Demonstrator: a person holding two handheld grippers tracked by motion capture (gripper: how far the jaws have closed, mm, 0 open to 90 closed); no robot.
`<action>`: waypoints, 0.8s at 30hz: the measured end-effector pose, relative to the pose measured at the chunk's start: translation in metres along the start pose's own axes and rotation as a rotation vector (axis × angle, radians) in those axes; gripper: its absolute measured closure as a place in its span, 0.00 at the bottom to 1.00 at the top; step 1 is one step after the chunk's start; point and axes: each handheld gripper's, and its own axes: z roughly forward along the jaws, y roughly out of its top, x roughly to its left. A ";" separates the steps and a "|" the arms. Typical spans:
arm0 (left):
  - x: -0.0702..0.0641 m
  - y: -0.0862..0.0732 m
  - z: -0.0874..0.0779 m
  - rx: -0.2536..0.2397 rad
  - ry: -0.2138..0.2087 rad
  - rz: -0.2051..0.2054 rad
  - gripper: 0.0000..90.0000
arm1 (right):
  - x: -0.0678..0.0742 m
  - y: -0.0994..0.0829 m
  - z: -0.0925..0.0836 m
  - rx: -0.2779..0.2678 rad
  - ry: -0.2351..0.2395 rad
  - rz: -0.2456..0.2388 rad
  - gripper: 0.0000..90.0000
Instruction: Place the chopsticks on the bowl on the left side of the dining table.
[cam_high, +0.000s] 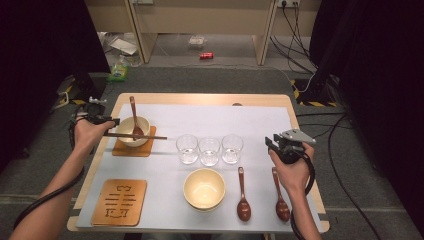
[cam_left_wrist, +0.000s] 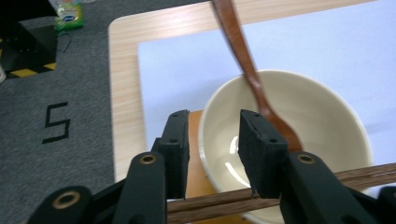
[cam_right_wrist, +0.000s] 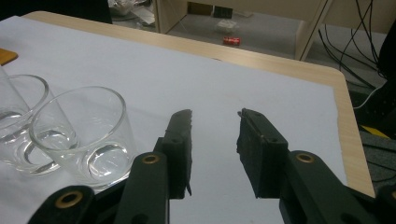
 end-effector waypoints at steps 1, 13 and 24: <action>-0.004 0.001 0.000 -0.003 -0.010 0.002 0.67 | 0.000 0.000 0.000 -0.001 -0.002 0.002 0.72; -0.042 0.007 0.002 -0.035 -0.095 0.047 0.60 | -0.004 -0.003 0.000 0.020 -0.008 0.017 0.71; -0.074 0.010 0.004 -0.059 -0.160 0.076 0.58 | -0.009 -0.008 -0.001 0.036 -0.008 0.032 0.71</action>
